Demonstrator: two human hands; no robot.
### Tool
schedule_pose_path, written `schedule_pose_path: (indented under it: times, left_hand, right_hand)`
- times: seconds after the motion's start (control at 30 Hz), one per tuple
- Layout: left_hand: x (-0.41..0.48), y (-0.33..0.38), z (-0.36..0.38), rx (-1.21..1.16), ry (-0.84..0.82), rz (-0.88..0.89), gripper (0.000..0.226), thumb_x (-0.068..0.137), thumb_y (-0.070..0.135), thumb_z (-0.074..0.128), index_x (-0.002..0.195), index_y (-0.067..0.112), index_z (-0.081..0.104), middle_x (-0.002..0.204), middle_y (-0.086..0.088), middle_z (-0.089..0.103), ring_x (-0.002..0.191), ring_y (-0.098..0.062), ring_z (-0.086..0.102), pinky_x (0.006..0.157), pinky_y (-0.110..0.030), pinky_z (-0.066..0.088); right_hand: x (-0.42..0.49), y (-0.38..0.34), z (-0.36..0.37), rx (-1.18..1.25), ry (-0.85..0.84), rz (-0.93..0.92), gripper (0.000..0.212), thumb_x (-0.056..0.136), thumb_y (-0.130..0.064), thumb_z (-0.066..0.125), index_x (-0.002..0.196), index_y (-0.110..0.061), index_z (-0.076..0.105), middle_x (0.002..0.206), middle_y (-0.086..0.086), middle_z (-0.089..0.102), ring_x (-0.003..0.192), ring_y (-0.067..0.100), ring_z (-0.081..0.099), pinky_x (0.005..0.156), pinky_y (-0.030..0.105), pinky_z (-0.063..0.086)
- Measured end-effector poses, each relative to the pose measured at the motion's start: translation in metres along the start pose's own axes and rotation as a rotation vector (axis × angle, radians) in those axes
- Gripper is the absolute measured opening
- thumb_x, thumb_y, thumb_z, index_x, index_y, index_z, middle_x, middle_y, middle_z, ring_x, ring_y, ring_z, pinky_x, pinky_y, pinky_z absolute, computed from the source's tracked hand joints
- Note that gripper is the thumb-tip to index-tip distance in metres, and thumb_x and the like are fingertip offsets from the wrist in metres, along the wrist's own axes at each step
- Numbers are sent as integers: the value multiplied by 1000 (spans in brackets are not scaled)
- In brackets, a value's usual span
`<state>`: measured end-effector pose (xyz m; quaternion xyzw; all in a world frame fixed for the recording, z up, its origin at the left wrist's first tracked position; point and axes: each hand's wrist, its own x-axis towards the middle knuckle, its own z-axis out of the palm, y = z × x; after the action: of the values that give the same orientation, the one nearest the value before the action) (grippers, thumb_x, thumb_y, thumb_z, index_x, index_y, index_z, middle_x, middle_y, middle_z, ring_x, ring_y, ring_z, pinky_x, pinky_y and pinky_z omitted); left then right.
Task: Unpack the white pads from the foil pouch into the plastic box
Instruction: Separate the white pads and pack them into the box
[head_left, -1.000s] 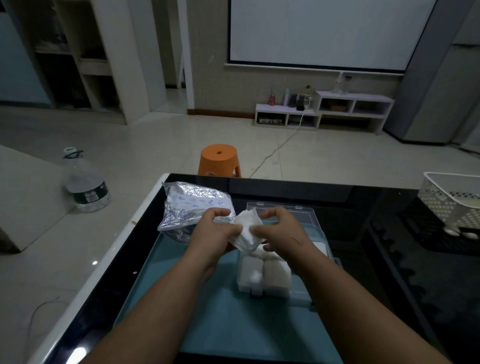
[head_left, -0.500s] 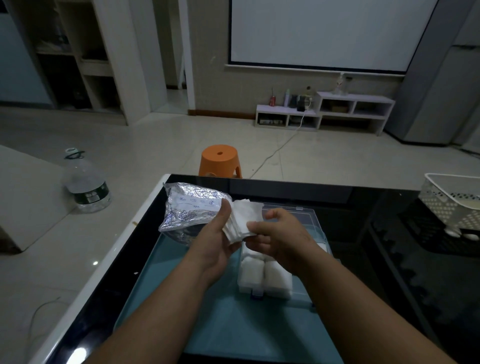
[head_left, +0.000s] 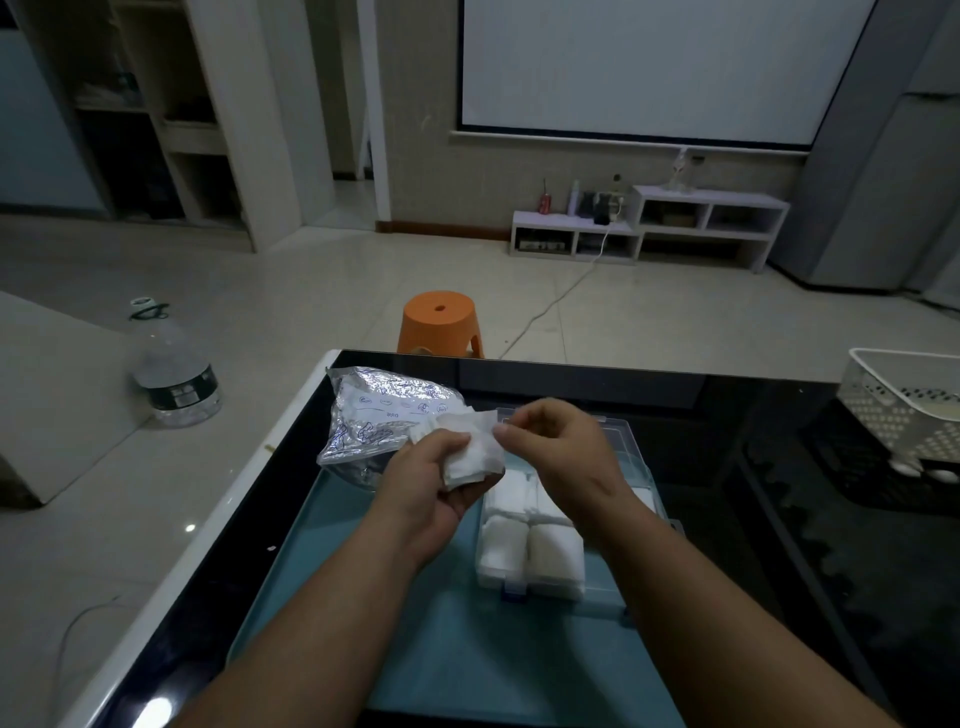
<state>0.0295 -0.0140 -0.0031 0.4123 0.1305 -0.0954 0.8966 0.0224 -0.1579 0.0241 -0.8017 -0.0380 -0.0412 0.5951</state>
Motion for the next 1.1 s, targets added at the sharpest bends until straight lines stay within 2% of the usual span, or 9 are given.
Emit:
schedule_pose_path:
  times: [0.07,0.17,0.37,0.53,0.67,0.8,0.9,1.0,1.1]
  left_hand:
    - [0,-1,1,37,-5,-2,26,88,0,53,113,0,58,90,-19,70,71,-26,71,61,-35,60]
    - [1,-2,2,64,-13,8,20,88,-4,51,105,3,59,84,-17,72,68,-25,71,63,-35,60]
    - [2,-4,3,104,17,10,25,89,-2,52,113,3,56,90,-18,69,69,-25,68,61,-34,59]
    - [1,-4,2,96,-18,12,34,88,-1,56,122,1,55,95,-19,70,76,-27,70,80,-44,56]
    - [-5,-2,5,72,-98,-7,39,81,6,65,119,3,58,97,-17,71,83,-26,69,83,-42,55]
    - [-1,-5,6,82,-48,-5,27,88,4,60,115,6,59,90,-15,73,79,-24,71,72,-39,59]
    - [-1,-7,6,96,-11,1,20,92,6,57,111,9,58,87,-13,74,77,-24,70,73,-41,58]
    - [-3,-4,9,33,-16,-22,22,94,17,58,113,6,57,93,-15,71,77,-25,68,73,-42,59]
    - [-6,-1,9,-2,-35,-43,28,90,19,62,112,2,59,89,-16,71,76,-26,68,79,-42,57]
  right_hand:
    - [0,3,2,-65,-42,31,18,83,-31,74,88,-15,68,86,5,68,83,19,65,77,37,56]
    - [0,6,4,-125,-32,36,9,83,-24,74,84,-17,69,83,4,69,80,19,66,75,36,57]
    - [-2,1,2,-76,-29,88,8,87,-17,68,85,-17,61,84,6,67,69,15,62,58,26,49]
    - [-2,1,5,-53,-49,90,8,88,-19,68,90,-12,64,83,9,69,60,11,62,53,23,49]
    - [-3,3,6,-179,-60,17,9,88,-27,69,87,-18,69,81,1,69,66,8,62,59,20,49]
    - [-4,3,9,-262,-6,-47,9,87,-30,68,80,-26,66,74,-6,67,70,5,63,63,22,52]
    - [-4,0,9,-151,-41,0,5,88,-20,65,86,-20,70,80,-2,69,72,11,64,62,26,52]
    - [-6,-3,8,-71,-123,83,21,86,-7,59,97,-15,74,83,0,69,68,11,62,55,23,48]
    - [-7,-6,7,-145,-173,91,31,91,-6,53,113,-16,72,93,-6,68,68,2,56,56,12,43]
